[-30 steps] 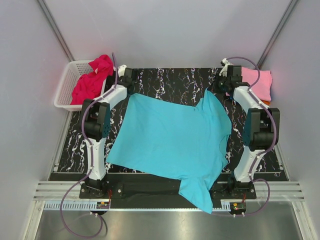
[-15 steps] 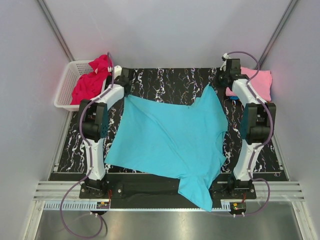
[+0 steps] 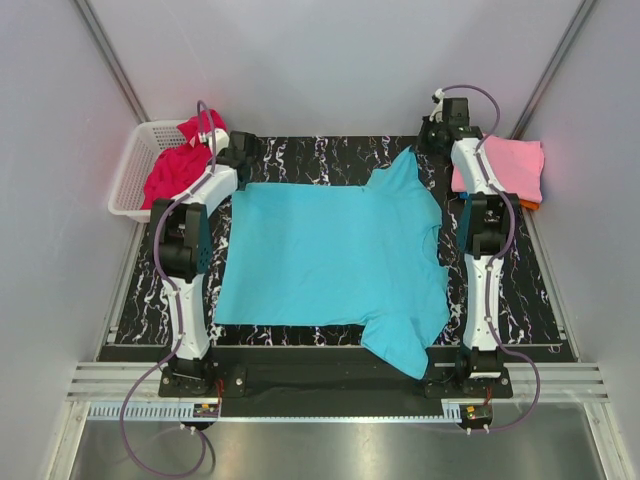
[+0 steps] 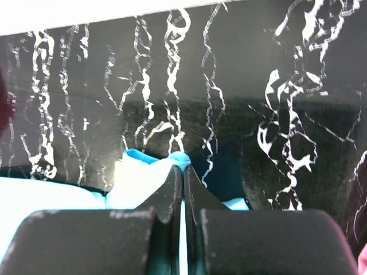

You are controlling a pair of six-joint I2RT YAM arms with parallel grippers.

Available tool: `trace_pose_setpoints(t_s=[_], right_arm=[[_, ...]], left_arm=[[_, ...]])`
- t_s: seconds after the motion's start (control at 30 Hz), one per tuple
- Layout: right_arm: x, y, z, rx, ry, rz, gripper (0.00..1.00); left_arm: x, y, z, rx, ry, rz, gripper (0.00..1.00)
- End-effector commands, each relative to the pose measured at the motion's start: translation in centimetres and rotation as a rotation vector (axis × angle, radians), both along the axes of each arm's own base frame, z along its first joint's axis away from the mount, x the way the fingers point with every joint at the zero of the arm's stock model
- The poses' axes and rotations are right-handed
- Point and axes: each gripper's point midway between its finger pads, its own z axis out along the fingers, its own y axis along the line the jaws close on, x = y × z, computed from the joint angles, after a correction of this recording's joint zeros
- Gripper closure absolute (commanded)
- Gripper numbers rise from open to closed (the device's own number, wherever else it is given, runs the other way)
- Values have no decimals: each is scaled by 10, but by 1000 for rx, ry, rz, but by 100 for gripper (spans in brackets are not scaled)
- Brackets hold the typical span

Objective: Fold and stack the t-shirts
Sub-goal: Flatten the tshirt out

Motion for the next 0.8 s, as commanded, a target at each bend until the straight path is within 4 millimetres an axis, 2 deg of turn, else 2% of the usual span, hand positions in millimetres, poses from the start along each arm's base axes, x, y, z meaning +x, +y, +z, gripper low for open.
trace_pose_setpoints(t_s=[0.0, 0.1, 0.13, 0.2, 0.23, 0.27, 0.3, 0.33, 0.37, 0.4, 0.43, 0.47, 0.5, 0.53, 0.57, 0.6, 0.63, 0.67, 0.7, 0.73, 0.77], right_arm=[[5, 6, 26, 8, -54, 58, 100], [3, 9, 33, 9, -58, 70, 100], [0, 7, 28, 8, -43, 67, 100], [-4, 9, 36, 7, -50, 79, 100], [-9, 9, 30, 7, -30, 80, 100], [-12, 12, 38, 2, -40, 89, 100], [-19, 11, 29, -3, -11, 87, 100], [-24, 15, 27, -6, -1, 94, 100], [-28, 17, 39, -9, -17, 101, 100], [-37, 19, 27, -11, 20, 100, 100], [-43, 20, 28, -15, 26, 102, 100], [-47, 22, 44, -16, -4, 103, 100], [-58, 23, 31, -22, 32, 100, 100], [-62, 23, 32, -23, 31, 96, 100], [-66, 24, 47, -21, 4, 92, 100], [-76, 26, 39, -29, 27, 92, 100], [-81, 26, 55, -30, 2, 89, 100], [-89, 26, 48, -33, 22, 86, 100], [-93, 27, 52, -34, 19, 89, 100], [-99, 27, 64, -34, 1, 88, 100], [-103, 27, 66, -37, 1, 86, 100]], left_arm=[[14, 12, 24, 14, -79, 60, 100], [14, 14, 19, 6, -71, 64, 100], [14, 14, 17, 5, -68, 65, 100], [13, 16, 16, 3, -67, 73, 100], [12, 17, 16, 0, -66, 73, 100], [12, 16, 15, -4, -67, 76, 100], [10, 16, 13, -7, -63, 75, 100], [10, 16, 16, -11, -68, 76, 100], [7, 17, 14, -10, -66, 83, 100], [5, 17, 15, -9, -64, 87, 100], [4, 18, 16, -7, -66, 91, 100], [1, 20, 18, -4, -70, 100, 100], [-1, 21, 19, -3, -71, 103, 100], [-1, 21, 20, -2, -74, 106, 100], [-4, 22, 21, -1, -75, 109, 100], [-5, 23, 21, 0, -74, 111, 100], [-5, 23, 22, -3, -76, 114, 100], [-8, 23, 22, -5, -76, 116, 100], [-9, 23, 21, -7, -75, 119, 100], [-11, 23, 20, -11, -72, 122, 100], [-13, 23, 19, -12, -70, 124, 100]])
